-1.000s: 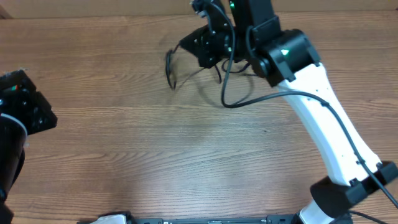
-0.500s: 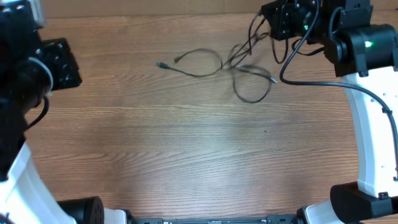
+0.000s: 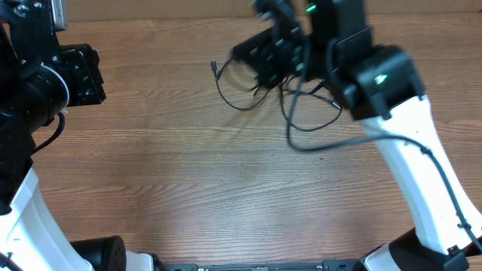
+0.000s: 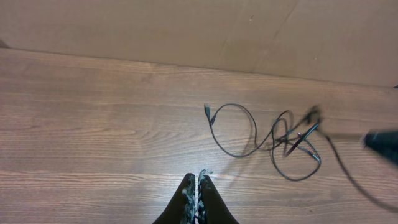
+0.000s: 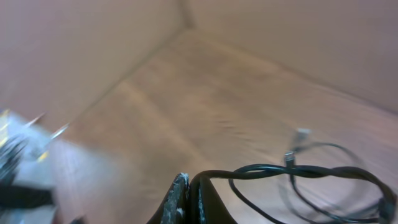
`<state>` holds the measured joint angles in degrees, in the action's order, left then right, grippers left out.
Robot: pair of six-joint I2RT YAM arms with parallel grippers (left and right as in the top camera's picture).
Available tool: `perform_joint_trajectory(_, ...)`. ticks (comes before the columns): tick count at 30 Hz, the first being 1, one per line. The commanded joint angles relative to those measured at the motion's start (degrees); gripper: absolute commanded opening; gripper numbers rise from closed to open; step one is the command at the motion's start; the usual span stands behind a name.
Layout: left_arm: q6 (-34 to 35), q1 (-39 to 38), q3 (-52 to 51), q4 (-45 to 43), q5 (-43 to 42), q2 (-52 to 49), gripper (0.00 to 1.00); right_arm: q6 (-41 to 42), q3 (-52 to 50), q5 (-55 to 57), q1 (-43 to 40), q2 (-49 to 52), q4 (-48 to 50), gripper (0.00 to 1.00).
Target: Untangle cables
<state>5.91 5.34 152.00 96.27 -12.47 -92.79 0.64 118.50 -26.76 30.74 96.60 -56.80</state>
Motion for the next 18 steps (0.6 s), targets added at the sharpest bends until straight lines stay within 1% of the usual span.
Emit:
perform_joint_trajectory(1,-1.05,0.26,0.09,-0.17,-1.14,0.74,0.04,-0.42,0.79,-3.19,5.97,-1.09,-0.15,0.04)
perform_joint_trajectory(4,-1.05,0.26,0.09,-0.28,-1.14,0.70,0.04,-0.46,0.72,-3.10,12.94,0.04,-0.74,0.04)
perform_joint_trajectory(6,-1.05,0.26,0.09,-0.28,-1.14,0.70,0.04,-0.48,0.72,2.10,16.59,1.18,-1.01,0.04)
perform_joint_trajectory(9,-1.07,0.26,0.09,0.09,-1.16,0.72,0.04,-0.44,0.72,26.69,17.86,1.70,-1.07,0.04)
perform_joint_trajectory(11,-1.29,0.26,0.09,0.52,-1.16,0.72,0.04,-0.44,1.05,41.68,14.56,1.38,0.52,0.04)
perform_joint_trajectory(12,-1.29,0.26,0.09,0.52,-1.18,0.72,0.04,-0.48,1.53,44.78,11.52,1.05,1.51,0.04)
perform_joint_trajectory(13,-1.29,0.26,0.09,0.52,-1.18,0.72,0.04,-0.48,2.36,45.16,7.78,0.48,2.27,0.04)
perform_joint_trajectory(15,-1.29,0.26,0.09,0.52,-1.18,0.72,0.04,0.81,4.87,39.82,-0.79,-0.48,2.56,0.04)
perform_joint_trajectory(16,-1.27,0.26,0.09,0.52,-1.22,0.70,0.04,2.12,6.12,34.82,-4.70,-0.92,2.21,0.04)
perform_joint_trajectory(18,-1.29,0.26,0.09,0.52,-2.34,0.70,0.04,5.44,8.28,15.72,-13.31,-1.66,1.64,0.04)
